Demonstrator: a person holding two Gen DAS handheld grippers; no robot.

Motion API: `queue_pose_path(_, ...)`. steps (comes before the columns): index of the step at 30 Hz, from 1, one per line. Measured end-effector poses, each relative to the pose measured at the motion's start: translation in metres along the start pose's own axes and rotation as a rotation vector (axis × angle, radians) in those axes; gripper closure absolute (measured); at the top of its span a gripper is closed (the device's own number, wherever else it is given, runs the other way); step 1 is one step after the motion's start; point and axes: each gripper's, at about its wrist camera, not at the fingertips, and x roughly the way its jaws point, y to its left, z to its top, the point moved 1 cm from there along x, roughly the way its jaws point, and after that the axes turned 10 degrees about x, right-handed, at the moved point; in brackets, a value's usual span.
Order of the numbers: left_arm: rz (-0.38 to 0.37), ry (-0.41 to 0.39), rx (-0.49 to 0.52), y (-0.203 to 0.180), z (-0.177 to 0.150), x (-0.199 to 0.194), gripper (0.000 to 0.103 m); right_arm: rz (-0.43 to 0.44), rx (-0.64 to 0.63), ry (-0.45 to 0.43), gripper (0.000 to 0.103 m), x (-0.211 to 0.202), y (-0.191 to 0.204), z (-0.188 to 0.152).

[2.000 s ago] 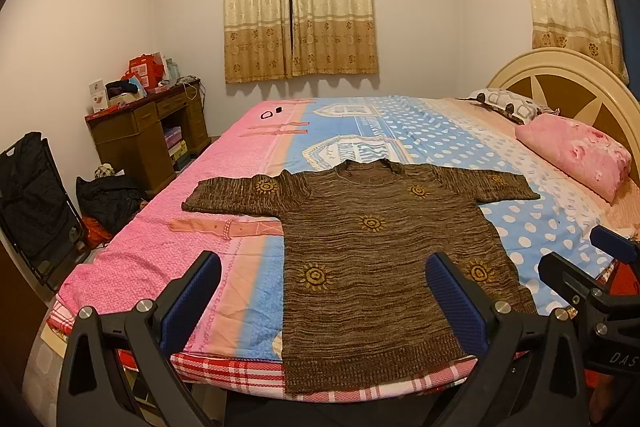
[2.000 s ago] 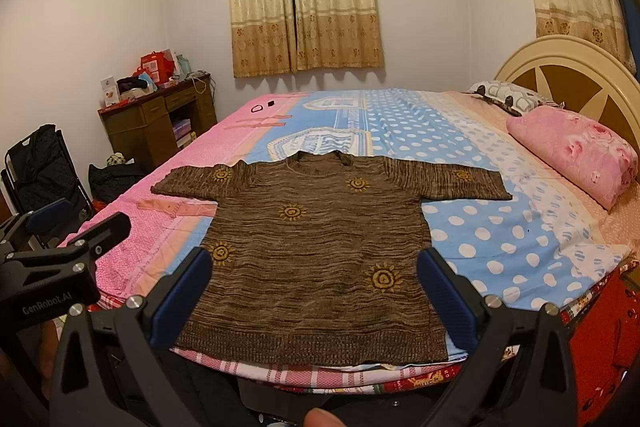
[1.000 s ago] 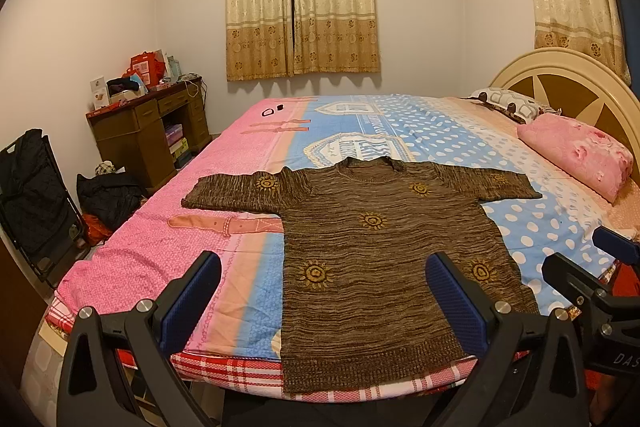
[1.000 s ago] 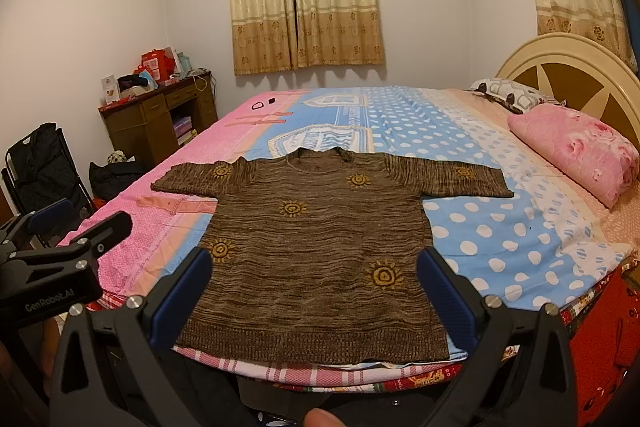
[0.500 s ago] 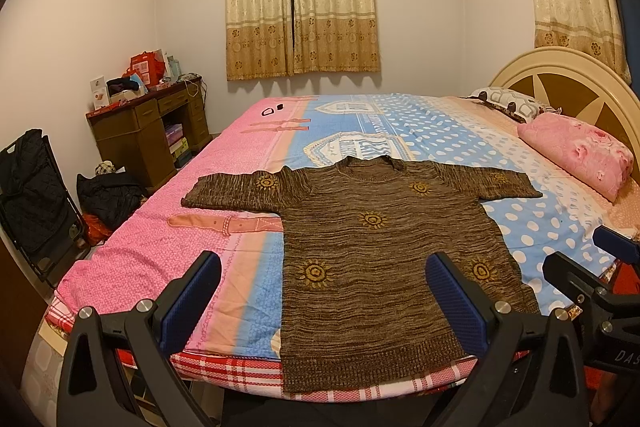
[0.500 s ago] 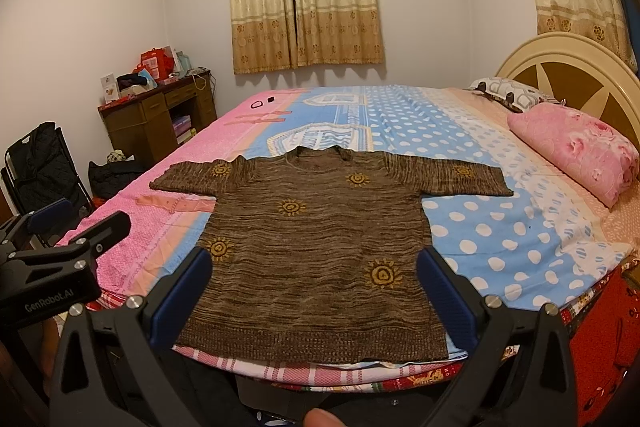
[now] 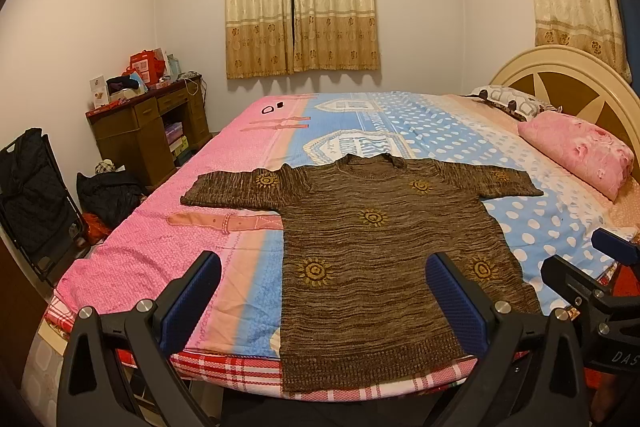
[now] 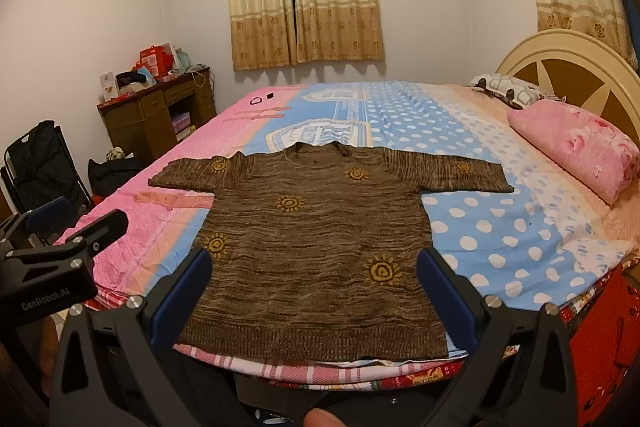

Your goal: Fold small clothes

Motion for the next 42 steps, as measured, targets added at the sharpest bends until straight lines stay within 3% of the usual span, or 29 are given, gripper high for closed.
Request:
queue_pose_path(27, 0.019, 0.016, 0.006, 0.003, -0.001, 0.015, 0.001, -0.017, 0.008, 0.038, 0.000, 0.014, -0.005, -0.002)
queue_pose_path(42, 0.005, 0.031, 0.086, -0.016, 0.016, 0.073, 0.001, -0.083, 0.043, 0.088, 0.000, 0.058, -0.037, 0.006)
